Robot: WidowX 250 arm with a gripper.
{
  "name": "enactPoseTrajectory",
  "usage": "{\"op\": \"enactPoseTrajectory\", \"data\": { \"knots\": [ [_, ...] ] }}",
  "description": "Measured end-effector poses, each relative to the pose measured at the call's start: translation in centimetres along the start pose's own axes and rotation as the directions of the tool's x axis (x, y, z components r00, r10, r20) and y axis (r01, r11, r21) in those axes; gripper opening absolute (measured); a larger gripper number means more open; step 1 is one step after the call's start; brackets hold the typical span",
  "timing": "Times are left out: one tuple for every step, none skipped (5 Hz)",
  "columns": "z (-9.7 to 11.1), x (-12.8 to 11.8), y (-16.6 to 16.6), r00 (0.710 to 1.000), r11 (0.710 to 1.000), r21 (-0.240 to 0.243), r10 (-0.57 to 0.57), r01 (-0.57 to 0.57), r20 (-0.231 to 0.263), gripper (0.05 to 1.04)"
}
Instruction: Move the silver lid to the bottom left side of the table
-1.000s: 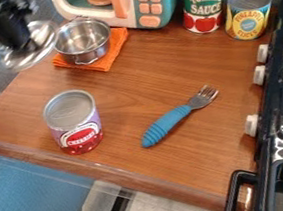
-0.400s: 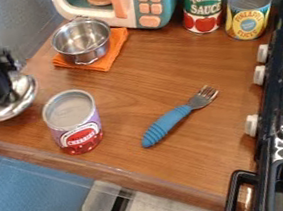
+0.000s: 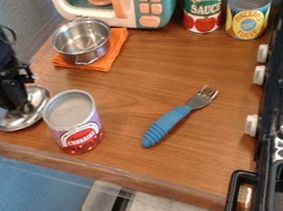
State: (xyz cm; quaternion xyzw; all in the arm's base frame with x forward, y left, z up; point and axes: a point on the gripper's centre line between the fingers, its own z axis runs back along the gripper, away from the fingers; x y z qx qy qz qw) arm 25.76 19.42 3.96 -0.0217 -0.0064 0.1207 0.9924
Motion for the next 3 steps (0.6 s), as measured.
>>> {"op": "enactPoseTrajectory", "data": {
  "knots": [
    [0.5,-0.2,-0.5,0.999,0.999,0.017,-0.041,0.041,-0.001,0.659],
    [3.8,-0.4,-1.4,0.989,0.990,0.060,-0.132,0.129,0.066,0.941],
    [5.9,-0.8,-2.2,0.974,0.980,0.058,-0.198,0.192,0.109,1.009]
  ]
}}
